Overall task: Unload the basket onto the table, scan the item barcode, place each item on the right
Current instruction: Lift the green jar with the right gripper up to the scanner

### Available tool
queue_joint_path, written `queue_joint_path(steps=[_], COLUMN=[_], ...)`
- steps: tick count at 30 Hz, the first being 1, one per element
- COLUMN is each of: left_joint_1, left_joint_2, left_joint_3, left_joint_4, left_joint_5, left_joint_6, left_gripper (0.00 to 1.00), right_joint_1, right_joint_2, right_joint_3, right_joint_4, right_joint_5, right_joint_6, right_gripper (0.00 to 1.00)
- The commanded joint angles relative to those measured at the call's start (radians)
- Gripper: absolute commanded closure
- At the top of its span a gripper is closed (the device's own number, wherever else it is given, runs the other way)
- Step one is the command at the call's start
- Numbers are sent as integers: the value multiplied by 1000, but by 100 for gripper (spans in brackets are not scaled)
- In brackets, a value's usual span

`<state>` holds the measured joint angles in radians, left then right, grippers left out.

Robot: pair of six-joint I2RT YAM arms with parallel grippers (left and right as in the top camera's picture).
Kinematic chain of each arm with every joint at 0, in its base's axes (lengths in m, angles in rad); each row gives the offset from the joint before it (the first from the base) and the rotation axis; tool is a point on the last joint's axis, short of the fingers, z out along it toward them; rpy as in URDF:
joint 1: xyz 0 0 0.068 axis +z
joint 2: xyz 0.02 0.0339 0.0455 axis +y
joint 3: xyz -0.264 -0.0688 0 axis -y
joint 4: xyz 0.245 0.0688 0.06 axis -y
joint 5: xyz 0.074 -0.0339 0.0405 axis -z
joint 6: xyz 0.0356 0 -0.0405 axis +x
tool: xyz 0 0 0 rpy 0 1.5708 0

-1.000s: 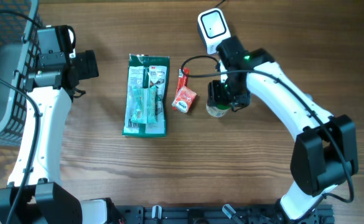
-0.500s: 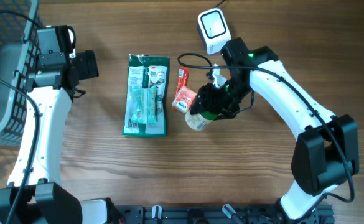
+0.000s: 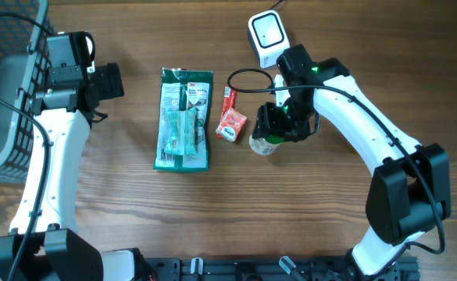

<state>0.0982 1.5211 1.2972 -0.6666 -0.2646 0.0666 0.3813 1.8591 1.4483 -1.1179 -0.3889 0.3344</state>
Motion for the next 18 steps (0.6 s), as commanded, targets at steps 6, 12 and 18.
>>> queue_joint_path(steps=[6, 12, 18], left_joint_1=[0, 0, 0], left_joint_2=[-1, -1, -1], left_joint_3=[2, 2, 2], left_joint_4=[3, 3, 3], left_joint_5=[-2, -2, -2], left_joint_6=[8, 8, 8], left_gripper=[0, 0, 0], right_joint_1=[-4, -4, -4], right_joint_2=[-14, -14, 51], right_joint_3=[335, 537, 536], right_joint_4=[-177, -188, 8], right_joint_5=[109, 209, 285], right_joint_6=[-129, -164, -230], right_gripper=[58, 60, 64])
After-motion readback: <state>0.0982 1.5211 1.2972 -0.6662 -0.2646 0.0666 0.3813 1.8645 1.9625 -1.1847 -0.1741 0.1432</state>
